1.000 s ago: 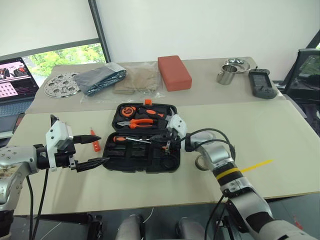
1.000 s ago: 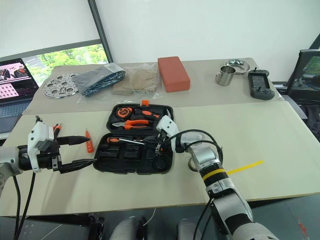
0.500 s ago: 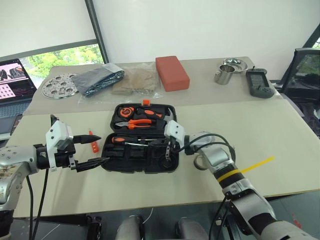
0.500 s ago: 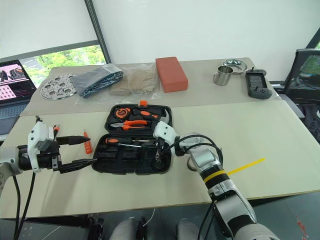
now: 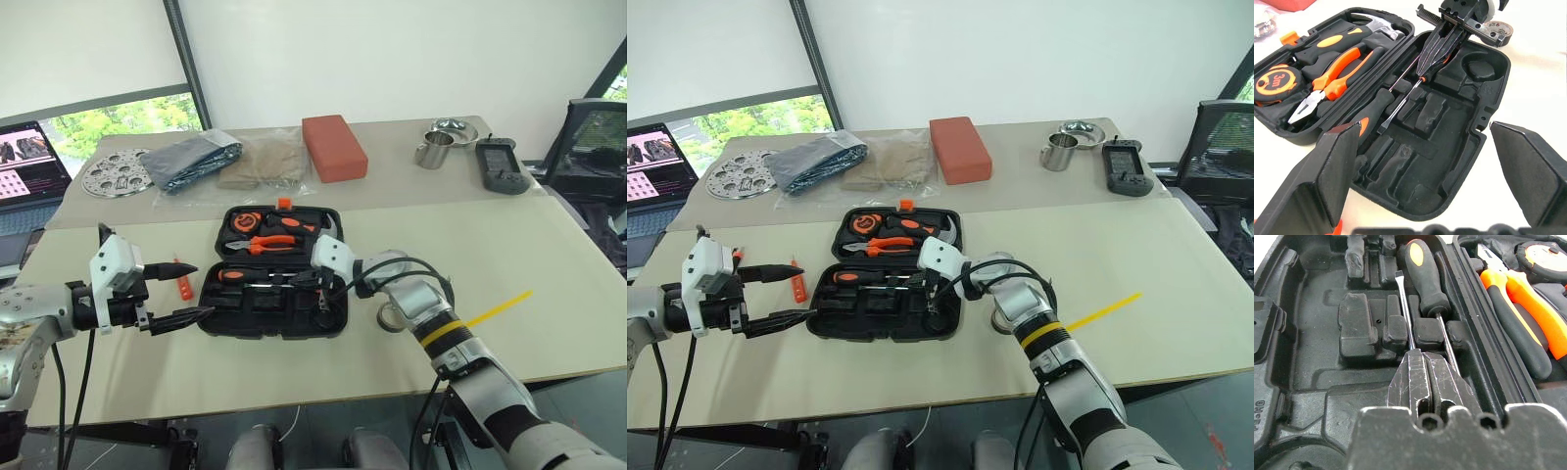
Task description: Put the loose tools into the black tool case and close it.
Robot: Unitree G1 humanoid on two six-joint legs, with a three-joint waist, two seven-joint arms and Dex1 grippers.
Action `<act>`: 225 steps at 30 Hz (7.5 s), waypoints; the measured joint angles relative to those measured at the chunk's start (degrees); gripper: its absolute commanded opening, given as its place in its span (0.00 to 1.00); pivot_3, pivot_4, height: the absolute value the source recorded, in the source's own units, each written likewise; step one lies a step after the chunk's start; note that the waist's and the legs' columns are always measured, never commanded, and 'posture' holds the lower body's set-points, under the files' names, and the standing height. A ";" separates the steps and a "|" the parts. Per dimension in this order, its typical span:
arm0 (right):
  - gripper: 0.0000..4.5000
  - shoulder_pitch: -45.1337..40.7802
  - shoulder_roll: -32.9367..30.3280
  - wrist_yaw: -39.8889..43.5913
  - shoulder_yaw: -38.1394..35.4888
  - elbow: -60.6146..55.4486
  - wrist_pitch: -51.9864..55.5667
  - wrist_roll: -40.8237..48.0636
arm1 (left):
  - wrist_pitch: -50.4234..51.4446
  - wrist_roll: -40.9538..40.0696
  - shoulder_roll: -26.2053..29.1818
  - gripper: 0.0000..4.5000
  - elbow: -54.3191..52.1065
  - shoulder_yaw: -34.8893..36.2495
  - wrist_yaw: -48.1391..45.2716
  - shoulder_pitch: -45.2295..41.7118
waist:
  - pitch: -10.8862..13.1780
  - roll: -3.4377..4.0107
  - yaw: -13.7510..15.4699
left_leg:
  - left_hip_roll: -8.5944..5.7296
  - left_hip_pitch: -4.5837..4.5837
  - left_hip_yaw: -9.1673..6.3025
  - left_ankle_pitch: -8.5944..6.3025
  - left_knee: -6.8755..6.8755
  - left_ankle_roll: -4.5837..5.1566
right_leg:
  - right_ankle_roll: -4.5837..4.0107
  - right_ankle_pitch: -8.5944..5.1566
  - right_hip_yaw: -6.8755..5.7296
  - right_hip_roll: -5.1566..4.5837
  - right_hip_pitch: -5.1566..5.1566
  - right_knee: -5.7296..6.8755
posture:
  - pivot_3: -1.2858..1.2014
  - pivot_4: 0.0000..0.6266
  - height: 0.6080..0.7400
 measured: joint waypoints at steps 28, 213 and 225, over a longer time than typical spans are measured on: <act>0.61 13.42 -8.23 -1.25 -14.91 -31.86 7.94 18.95 | 0.62 17.84 -14.76 1.00 13.38 1.20 39.04 -5.03 | 0.06 -0.07 1.66 | -0.07 -0.80 -0.06 0.17 0.04 0.25 | 0.02 0.01 -0.07 0.00 -0.33 -0.05 | 0.52 0.24 1.00; 1.00 23.51 -20.99 6.92 -21.89 -41.02 12.47 31.29 | -11.71 24.17 -4.81 0.80 73.09 -2.45 26.53 -31.77 | -0.32 0.07 2.94 | -0.03 -0.81 -0.01 0.21 0.22 0.30 | 0.05 0.02 0.66 0.70 -0.36 0.03 | 0.52 0.24 1.00; 1.00 24.62 -21.19 5.96 -22.55 -42.17 12.47 31.32 | -20.07 21.51 -6.88 0.40 77.04 -0.59 20.63 -32.42 | -0.56 0.43 3.04 | -0.03 -0.93 -0.03 0.21 0.31 0.29 | 0.05 0.02 0.59 0.69 -0.39 0.07 | 0.52 0.24 1.00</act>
